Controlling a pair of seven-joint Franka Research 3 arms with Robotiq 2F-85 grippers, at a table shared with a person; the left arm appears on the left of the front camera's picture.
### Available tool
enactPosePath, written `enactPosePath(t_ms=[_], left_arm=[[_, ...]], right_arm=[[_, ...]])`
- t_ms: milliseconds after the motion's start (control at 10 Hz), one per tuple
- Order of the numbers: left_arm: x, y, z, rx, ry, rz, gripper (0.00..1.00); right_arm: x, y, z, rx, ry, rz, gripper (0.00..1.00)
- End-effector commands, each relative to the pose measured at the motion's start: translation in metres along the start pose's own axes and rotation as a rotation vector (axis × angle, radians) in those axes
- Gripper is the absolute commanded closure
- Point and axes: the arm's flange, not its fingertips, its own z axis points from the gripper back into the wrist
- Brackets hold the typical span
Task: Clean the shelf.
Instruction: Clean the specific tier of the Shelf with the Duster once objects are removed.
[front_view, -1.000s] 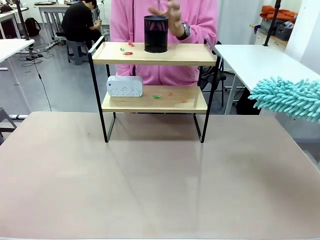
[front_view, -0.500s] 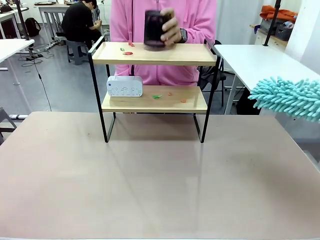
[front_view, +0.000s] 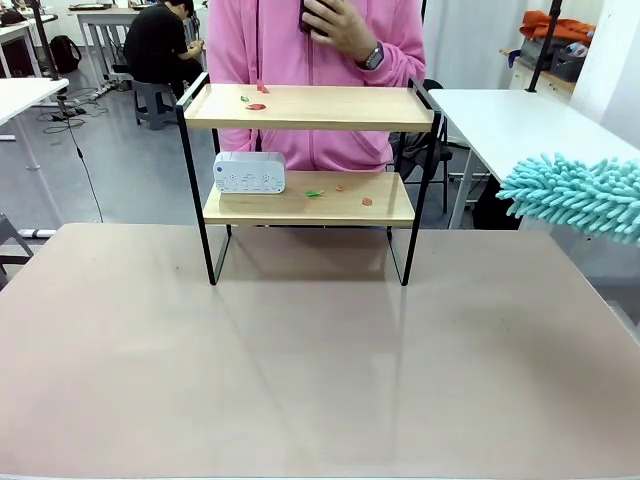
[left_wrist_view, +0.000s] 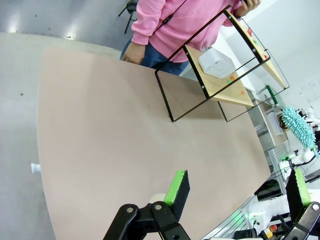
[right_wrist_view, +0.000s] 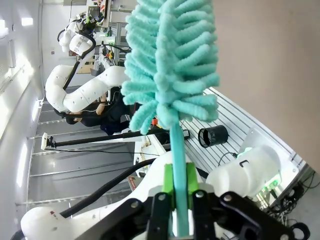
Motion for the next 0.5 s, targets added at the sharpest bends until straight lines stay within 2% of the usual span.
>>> enactPosePath(t_ms=[0, 100, 200, 400], left_arm=[[0.001, -0.001, -0.001, -0.015, -0.012, -0.019, 0.00], [0.001, -0.001, -0.001, -0.015, -0.012, -0.019, 0.00], [0.001, -0.001, -0.001, -0.015, -0.012, -0.019, 0.00], [0.001, -0.001, -0.001, -0.015, -0.012, -0.019, 0.00]], right_arm=[[0.000, 0.000, 0.000, 0.000, 0.000, 0.000, 0.88], [0.002, 0.005, 0.000, -0.015, -0.020, -0.037, 0.88], [0.007, 0.026, 0.004, -0.044, -0.077, -0.030, 0.88], [0.030, 0.102, 0.022, -0.222, -0.245, 0.022, 0.88]])
